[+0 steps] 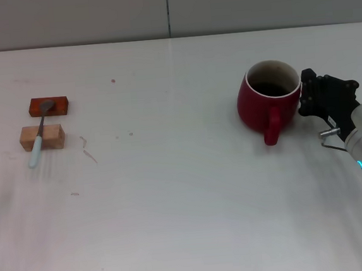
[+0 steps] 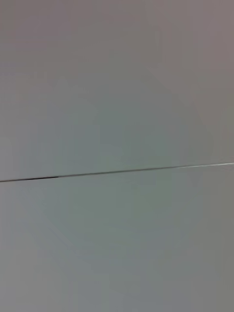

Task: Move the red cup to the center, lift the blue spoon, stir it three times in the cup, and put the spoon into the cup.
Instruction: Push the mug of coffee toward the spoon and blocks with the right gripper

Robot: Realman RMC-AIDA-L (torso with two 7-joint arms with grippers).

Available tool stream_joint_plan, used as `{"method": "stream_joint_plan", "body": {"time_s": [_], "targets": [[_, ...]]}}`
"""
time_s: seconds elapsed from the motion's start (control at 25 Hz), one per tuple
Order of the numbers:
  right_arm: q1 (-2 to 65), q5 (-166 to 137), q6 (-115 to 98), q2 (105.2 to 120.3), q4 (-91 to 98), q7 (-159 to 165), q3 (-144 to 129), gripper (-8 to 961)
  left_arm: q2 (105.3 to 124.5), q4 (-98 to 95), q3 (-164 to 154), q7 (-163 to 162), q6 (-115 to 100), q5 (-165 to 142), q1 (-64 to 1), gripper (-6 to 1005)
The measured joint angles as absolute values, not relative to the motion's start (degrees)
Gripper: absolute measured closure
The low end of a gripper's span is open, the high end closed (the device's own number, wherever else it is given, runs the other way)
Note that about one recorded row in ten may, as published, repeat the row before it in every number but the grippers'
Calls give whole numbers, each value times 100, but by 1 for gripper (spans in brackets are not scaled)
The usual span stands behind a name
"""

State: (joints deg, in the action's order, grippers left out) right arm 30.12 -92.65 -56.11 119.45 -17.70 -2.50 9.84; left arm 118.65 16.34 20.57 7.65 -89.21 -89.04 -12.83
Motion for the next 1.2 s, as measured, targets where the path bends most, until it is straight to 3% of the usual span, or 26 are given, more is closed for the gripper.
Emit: {"method": "stream_joint_plan", "body": {"time_s": [1.2], "targets": [[3420, -10024, -5171, 11950, -2327, -246, 1005, 954, 11865, 1634, 2057, 765, -8921, -8903, -1253, 209]]}}
